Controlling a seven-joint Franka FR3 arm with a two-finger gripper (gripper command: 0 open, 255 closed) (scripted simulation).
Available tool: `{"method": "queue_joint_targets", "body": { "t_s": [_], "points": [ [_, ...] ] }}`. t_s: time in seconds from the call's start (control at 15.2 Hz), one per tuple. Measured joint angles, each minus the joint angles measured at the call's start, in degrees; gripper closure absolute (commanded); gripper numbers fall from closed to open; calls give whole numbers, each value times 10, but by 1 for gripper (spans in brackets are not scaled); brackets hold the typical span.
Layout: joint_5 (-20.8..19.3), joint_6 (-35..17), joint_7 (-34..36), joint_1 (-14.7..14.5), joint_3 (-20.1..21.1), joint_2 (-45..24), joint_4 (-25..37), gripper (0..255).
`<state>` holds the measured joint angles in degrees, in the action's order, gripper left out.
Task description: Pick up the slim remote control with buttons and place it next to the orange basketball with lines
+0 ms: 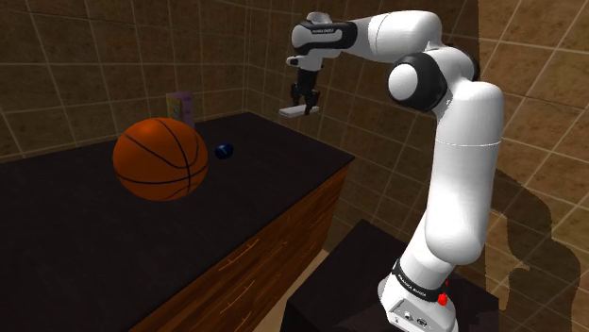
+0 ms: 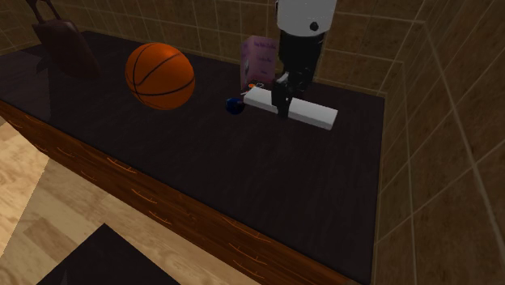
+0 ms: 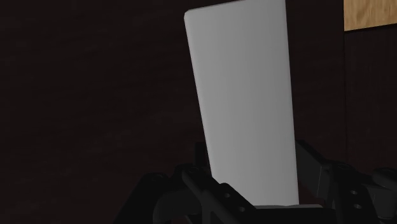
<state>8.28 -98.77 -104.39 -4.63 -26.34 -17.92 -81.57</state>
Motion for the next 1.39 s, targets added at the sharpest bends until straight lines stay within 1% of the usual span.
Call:
{"method": "queue_joint_targets", "body": {
  "t_s": [0.46, 0.73, 1.19, 1.25, 1.39],
  "points": [
    [3, 61, 2, 7, -1, -9, 70, 255],
    [9, 95, -1, 16, -2, -22, 116, 255],
    [23, 170, -1, 36, -1, -52, 220, 255],
    [20, 170, 4, 29, -1, -45, 213, 255],
    [9, 162, 25, 6, 3, -25, 187, 255]
  ]
}}
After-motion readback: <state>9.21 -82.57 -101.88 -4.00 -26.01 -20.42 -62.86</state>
